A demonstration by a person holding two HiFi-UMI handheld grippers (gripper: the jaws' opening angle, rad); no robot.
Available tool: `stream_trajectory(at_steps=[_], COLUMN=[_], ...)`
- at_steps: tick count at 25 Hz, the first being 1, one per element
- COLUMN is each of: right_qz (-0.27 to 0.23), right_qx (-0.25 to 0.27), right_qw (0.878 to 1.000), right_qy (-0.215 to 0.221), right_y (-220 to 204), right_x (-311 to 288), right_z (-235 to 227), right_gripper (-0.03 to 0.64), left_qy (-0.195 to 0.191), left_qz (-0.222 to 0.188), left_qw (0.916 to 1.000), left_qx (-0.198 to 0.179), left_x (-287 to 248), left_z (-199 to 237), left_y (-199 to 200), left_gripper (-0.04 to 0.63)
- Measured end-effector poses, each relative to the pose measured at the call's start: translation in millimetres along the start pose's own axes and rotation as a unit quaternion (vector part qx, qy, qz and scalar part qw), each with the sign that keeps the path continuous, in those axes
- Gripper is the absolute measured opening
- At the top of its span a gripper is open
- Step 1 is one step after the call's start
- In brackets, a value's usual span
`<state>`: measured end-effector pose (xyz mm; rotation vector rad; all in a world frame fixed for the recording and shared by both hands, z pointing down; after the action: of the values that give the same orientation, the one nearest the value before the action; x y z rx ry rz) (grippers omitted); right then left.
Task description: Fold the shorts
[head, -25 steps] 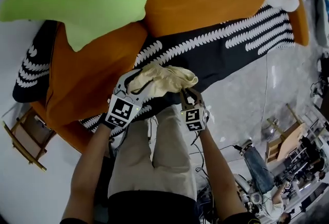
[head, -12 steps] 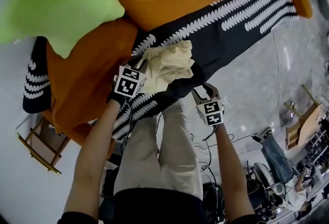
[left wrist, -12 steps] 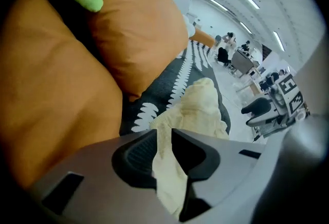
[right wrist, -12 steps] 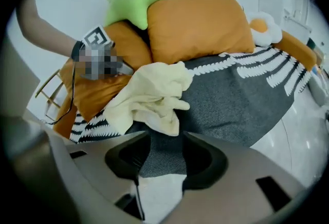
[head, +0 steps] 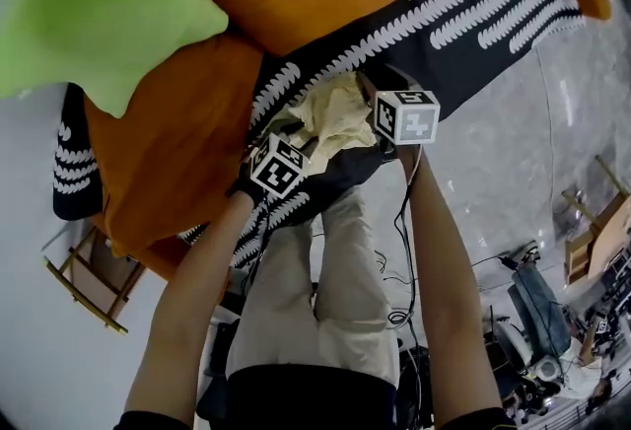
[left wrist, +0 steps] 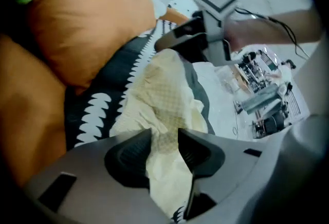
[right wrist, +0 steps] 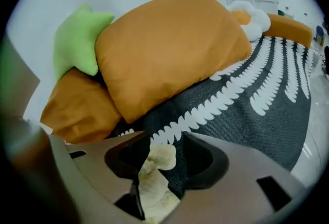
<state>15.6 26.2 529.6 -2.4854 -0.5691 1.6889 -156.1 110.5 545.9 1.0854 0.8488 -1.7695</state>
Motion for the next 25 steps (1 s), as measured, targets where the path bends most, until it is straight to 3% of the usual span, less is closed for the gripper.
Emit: stream_trajectory(at_steps=[2, 5, 7, 11, 14, 16, 19, 23, 25], right_qz=[0.051, 0.117, 0.141, 0.171, 0.191, 0.195, 0.193, 0.19, 0.186], right_qx=[0.036, 0.117, 0.144, 0.15, 0.156, 0.15, 0.145, 0.145, 0.143], right_qw=[0.998, 0.986, 0.979, 0.974, 0.969, 0.969, 0.97, 0.971, 0.972], right_qy=[-0.002, -0.015, -0.025, -0.024, -0.02, -0.021, -0.023, -0.026, -0.029], right_y=[-23.8, -81.1, -119.1, -185.1, -223.7, -234.7, -236.7, -231.2, -230.4], right_x=[-9.9, -6.0, 2.3, 11.2, 20.0, 22.2, 15.2, 3.2, 5.1], right_z=[7.7, 16.5, 18.7, 27.0, 28.5, 32.6, 49.5, 67.2, 64.8], right_gripper=[0.229, 0.22, 0.186, 0.184, 0.198, 0.204, 0.206, 0.207, 0.21], left_qy=[-0.01, -0.039, -0.051, -0.066, -0.032, 0.008, 0.043, 0.03, 0.013], left_qz=[0.013, 0.028, 0.027, -0.007, -0.053, -0.079, -0.074, -0.055, -0.008], left_qw=[0.9992, 0.9976, 0.9977, 0.9974, 0.9964, 0.9937, 0.9926, 0.9964, 0.9987], left_qx=[-0.036, -0.051, -0.036, 0.028, 0.059, 0.08, 0.085, 0.058, 0.05], left_x=[-7.6, -13.8, -14.5, 2.1, 34.5, 55.4, 66.1, 55.4, 33.4], left_z=[-29.9, -65.1, -72.3, -61.7, -41.3, -12.4, 28.9, 37.9, 26.5], left_y=[-12.9, -33.3, -44.2, -59.0, -53.1, -48.9, -48.3, -24.5, -25.0], left_gripper=[0.181, 0.219, 0.218, 0.222, 0.227, 0.227, 0.262, 0.265, 0.275])
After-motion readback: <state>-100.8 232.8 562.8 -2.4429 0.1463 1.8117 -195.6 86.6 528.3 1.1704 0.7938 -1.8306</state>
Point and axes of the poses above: the fingertips, and each gripper's own axes: x backward along the fingers, z to its left, y out of its top, the point moved 1 cm from there along x, backward along the fingers, and after that the axes turned 11 degrees about z, right-handed, at the moved point
